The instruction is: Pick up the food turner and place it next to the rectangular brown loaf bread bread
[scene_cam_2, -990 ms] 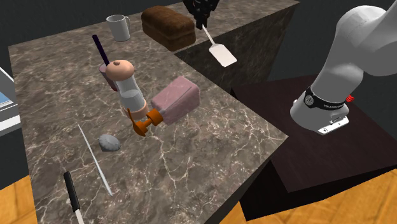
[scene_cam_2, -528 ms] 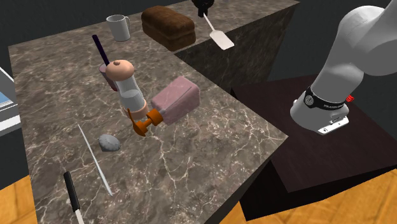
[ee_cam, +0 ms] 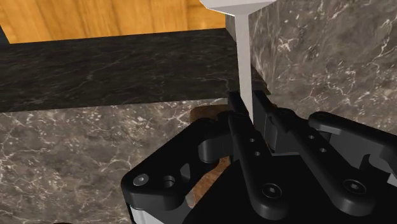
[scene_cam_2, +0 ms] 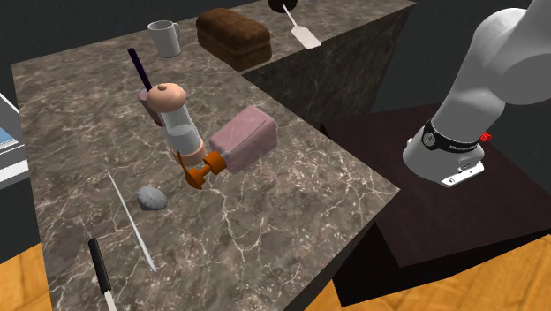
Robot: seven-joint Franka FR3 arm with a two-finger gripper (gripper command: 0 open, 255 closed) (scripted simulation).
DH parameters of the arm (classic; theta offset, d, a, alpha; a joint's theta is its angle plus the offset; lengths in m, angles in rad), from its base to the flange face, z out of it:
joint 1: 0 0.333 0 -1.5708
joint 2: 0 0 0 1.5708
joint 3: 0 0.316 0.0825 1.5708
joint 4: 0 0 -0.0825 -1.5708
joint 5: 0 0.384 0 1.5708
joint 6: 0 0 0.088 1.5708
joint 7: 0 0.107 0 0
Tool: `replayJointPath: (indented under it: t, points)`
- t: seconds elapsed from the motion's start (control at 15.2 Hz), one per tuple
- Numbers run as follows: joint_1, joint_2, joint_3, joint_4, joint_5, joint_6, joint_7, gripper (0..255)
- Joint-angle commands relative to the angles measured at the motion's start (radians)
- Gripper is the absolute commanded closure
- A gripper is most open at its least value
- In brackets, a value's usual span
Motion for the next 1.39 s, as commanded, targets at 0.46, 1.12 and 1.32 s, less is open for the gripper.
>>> replayJointPath:
  t: [0.46, 1.12, 1.32]
  points:
    - [-0.089, 0.21, -0.115, 0.231, 0.061, -0.022, -0.229, 255]
    - [-0.244, 0.53, -0.177, 0.644, 0.193, -0.136, -0.453, 255]
    - [-0.312, 0.651, -0.178, 0.823, 0.236, -0.2, -0.504, 255]
